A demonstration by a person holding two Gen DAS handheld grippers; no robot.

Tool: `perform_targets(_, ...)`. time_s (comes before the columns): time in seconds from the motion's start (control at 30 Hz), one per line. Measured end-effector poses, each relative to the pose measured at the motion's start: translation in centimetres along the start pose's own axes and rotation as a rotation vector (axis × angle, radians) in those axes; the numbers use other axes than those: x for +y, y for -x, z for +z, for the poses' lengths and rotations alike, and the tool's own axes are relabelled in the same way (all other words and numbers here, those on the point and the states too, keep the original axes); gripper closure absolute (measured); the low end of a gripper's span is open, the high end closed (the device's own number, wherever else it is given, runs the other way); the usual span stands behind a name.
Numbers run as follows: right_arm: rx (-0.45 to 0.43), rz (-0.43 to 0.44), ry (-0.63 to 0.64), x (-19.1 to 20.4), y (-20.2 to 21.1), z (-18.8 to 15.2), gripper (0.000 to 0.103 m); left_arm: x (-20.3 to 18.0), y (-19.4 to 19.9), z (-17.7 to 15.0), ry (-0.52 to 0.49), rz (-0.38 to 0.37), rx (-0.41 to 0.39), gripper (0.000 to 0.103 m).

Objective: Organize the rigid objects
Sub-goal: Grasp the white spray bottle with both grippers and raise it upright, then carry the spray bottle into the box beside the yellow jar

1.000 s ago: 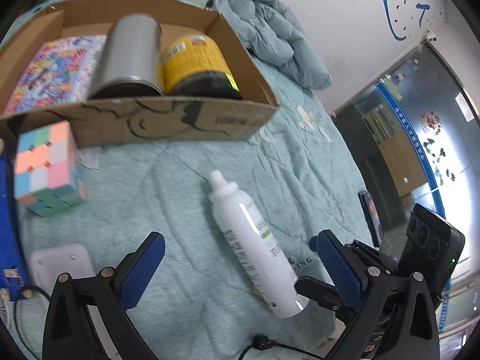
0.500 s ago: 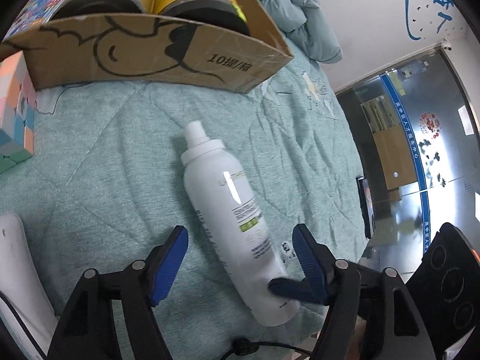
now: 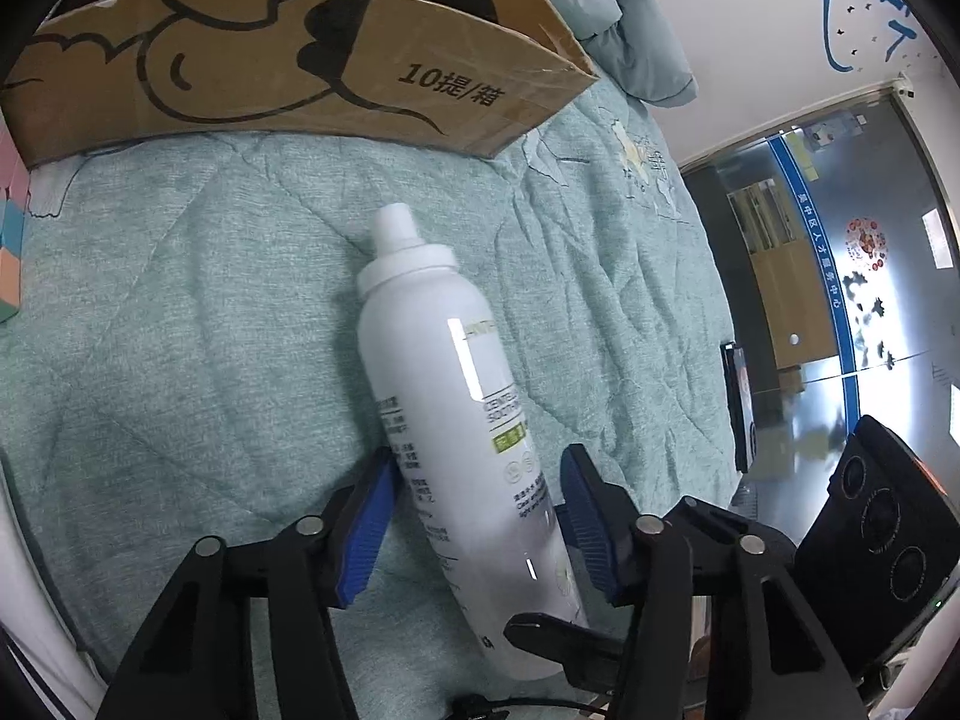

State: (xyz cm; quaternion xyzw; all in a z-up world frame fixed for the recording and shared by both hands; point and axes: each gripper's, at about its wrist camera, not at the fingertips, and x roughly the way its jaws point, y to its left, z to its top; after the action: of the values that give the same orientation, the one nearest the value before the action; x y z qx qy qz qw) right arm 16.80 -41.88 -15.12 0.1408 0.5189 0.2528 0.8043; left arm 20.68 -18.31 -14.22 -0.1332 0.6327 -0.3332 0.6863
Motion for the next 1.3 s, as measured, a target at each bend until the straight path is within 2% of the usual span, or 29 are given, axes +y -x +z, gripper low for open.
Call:
perform_targets(0.3,0.026,0.001,-0.026,1.0,-2.4,1.4,0.058,1.2,0.5,0.5,0.011,-0.002,-0.026,0.059)
perform_targets(0.53,0.072,-0.040,-0.070,1.1,-4.2,2.2,0.054,1.2,0.5,0.6,0.008,-0.002,-0.027,0.060)
perform_targets(0.7,0.055,-0.077,-0.039,2.0,-4.5,2.6,0.055,1.6,1.4,0.6,0.018,-0.014,-0.042,0.060)
perform_targets(0.8,0.031,-0.065,-0.030,2.1,-3.7,2.8,0.056,1.0,2.4,0.5,-0.001,-0.012,-0.075,0.060)
perform_targets(1.03,-0.089,-0.033,0.011,3.0,-0.4,5.1,0.057,-1.8,6.9,1.2,-0.071,0.008,-0.225,0.060)
perform_targets(1.3,-0.161,-0.023,0.052,3.6,1.0,8.1,0.058,-3.8,10.5,3.1,-0.140,0.062,-0.319,0.061)
